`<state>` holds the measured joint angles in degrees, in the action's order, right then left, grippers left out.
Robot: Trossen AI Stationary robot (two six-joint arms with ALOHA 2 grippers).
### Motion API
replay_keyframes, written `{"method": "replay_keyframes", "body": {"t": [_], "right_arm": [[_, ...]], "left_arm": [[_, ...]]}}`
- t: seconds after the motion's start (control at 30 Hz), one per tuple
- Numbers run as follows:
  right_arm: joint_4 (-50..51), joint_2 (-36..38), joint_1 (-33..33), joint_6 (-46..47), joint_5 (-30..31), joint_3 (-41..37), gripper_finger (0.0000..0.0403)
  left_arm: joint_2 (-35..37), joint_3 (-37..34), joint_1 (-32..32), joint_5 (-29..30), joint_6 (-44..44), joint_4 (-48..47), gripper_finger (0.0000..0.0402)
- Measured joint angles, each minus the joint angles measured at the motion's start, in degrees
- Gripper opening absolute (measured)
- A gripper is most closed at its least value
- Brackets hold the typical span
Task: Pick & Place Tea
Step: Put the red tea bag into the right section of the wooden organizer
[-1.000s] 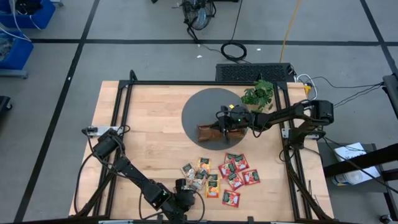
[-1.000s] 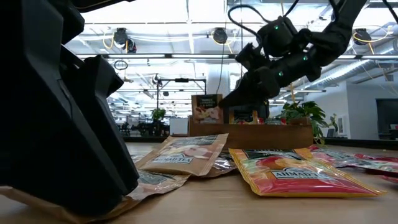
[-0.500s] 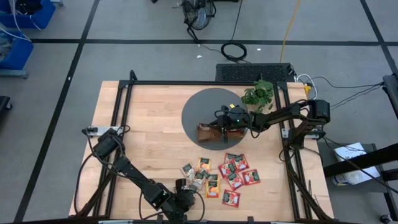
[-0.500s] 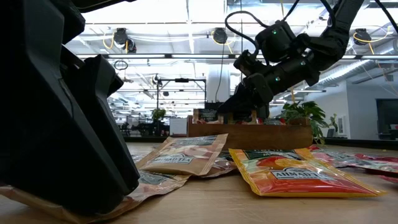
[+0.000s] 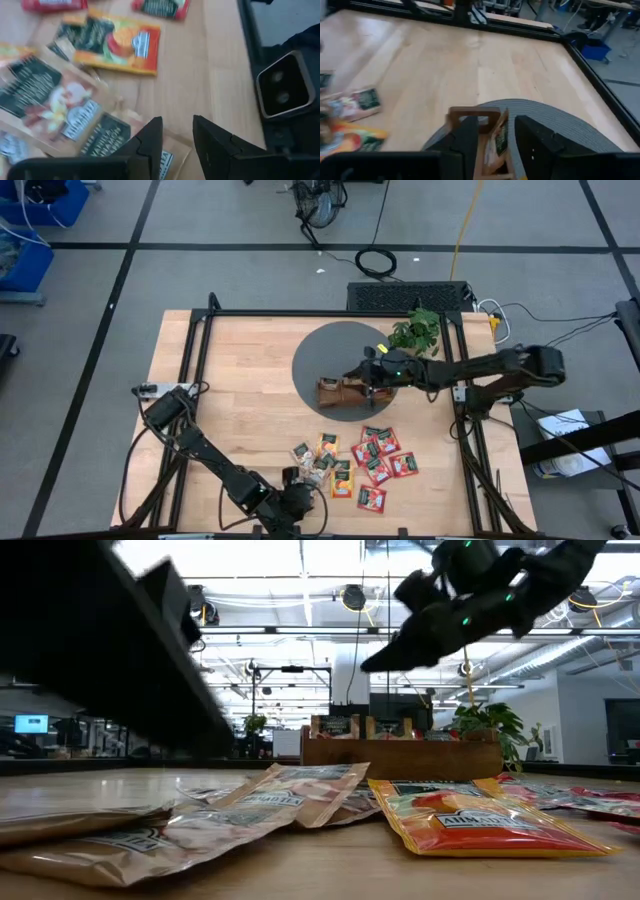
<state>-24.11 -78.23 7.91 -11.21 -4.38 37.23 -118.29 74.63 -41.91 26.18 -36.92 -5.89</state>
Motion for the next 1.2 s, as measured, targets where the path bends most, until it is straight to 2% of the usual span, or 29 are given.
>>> {"method": "replay_keyframes", "body": {"t": [0.13, 0.23, 0.3, 0.37, 0.47, 0.53, 0.6, 0.77, 0.93, 1.03, 1.2], "right_arm": [[10.9, 5.7, -6.1, 0.2, -1.9, 0.0, 0.012], [18.1, 8.3, -13.0, 4.1, -2.0, -0.1, 0.011], [18.6, 9.2, -18.6, 7.3, -1.1, -1.6, 0.0102], [16.1, 9.5, -25.1, 9.3, 1.2, -4.7, 0.0089], [11.0, 9.5, -34.1, 10.6, 8.7, -9.0, 0.006], [8.7, 9.5, -38.8, 11.4, 14.3, -10.7, 0.0036], [7.7, 9.5, -42.2, 12.7, 18.6, -12.0, 0.0013], [7.6, 9.5, -47.2, 15.2, 25.1, -13.7, 0.0007], [6.9, 9.5, -48.2, 17.3, 25.5, -16.6, 0.0003], [2.6, 9.2, -48.2, 19.3, 25.3, -19.0, 0.0006], [-6.1, 9.2, -49.7, 20.8, 23.1, -22.4, 0.0001]], "left_arm": [[2.8, 0.0, 0.1, 1.5, 3.2, 0.2, 0.0113], [4.1, 0.0, 0.5, 4.0, 4.0, 0.8, 0.0113], [4.5, 0.0, 1.4, 5.5, 4.1, 3.5, 0.0113], [4.5, 0.1, 2.5, 5.4, 4.0, 6.3, 0.0113], [4.3, 0.1, 4.9, 2.1, 4.9, 8.3, 0.0113], [4.1, 0.1, 6.6, 1.6, 4.9, 9.3, 0.0113], [4.1, 0.0, 8.8, -1.9, 4.9, 10.6, 0.0113], [3.2, 0.7, 14.8, -11.7, 3.6, 12.0, 0.0113], [1.3, 3.6, 19.4, -18.4, 3.8, 10.8, 0.0113], [-1.4, 5.2, 21.2, -20.2, 5.0, 11.2, 0.0113], [-4.0, 6.1, 23.2, -20.2, 5.6, 11.0, 0.0113]]}}
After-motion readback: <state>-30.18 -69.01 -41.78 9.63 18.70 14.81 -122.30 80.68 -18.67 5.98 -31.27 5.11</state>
